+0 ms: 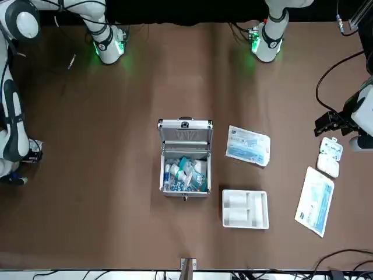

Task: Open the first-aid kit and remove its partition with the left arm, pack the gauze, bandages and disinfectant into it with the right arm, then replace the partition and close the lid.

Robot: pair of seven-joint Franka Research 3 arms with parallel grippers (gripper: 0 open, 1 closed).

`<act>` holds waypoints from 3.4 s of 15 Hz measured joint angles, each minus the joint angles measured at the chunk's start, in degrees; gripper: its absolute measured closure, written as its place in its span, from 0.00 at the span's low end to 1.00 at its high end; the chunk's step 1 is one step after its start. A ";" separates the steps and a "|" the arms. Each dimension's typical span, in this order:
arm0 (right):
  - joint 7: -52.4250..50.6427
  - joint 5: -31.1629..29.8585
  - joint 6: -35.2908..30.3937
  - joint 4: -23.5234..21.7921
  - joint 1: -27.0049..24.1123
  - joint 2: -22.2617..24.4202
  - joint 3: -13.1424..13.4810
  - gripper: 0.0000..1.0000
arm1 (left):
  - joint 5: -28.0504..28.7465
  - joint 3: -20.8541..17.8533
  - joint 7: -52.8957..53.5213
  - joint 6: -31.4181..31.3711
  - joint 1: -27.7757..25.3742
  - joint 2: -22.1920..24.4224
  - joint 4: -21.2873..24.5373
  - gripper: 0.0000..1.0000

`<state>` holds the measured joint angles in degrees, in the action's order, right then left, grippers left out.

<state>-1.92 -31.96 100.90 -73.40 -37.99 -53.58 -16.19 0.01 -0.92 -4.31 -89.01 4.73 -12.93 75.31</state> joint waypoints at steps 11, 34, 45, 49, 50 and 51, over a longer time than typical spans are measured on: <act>-0.84 -0.44 -4.15 0.31 1.85 0.75 -0.75 0.99 | 0.00 -0.01 -0.01 0.01 -0.04 0.00 0.00 0.00; 53.25 12.87 0.44 3.04 24.69 9.23 -34.84 0.99 | 0.00 0.01 -0.01 0.06 0.02 0.00 0.08 0.00; 75.20 17.16 28.20 2.92 43.57 4.02 -20.98 0.99 | 0.00 0.49 -0.03 0.30 0.69 -0.31 0.20 0.00; 84.90 17.32 37.26 2.91 46.97 1.08 -19.40 0.99 | 0.00 0.53 -0.03 0.32 0.85 -0.38 0.22 0.00; 87.38 17.32 39.60 2.92 48.39 0.48 -18.18 0.99 | 0.00 0.53 -0.03 0.32 0.87 -0.44 0.23 0.00; 89.49 17.32 41.70 2.92 49.91 0.03 -16.74 0.99 | 0.00 0.53 -0.03 0.33 0.89 -0.55 0.24 0.00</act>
<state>87.57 -14.64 142.60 -70.48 11.92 -53.56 -32.93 0.02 -0.39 -4.34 -88.68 5.62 -13.48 75.55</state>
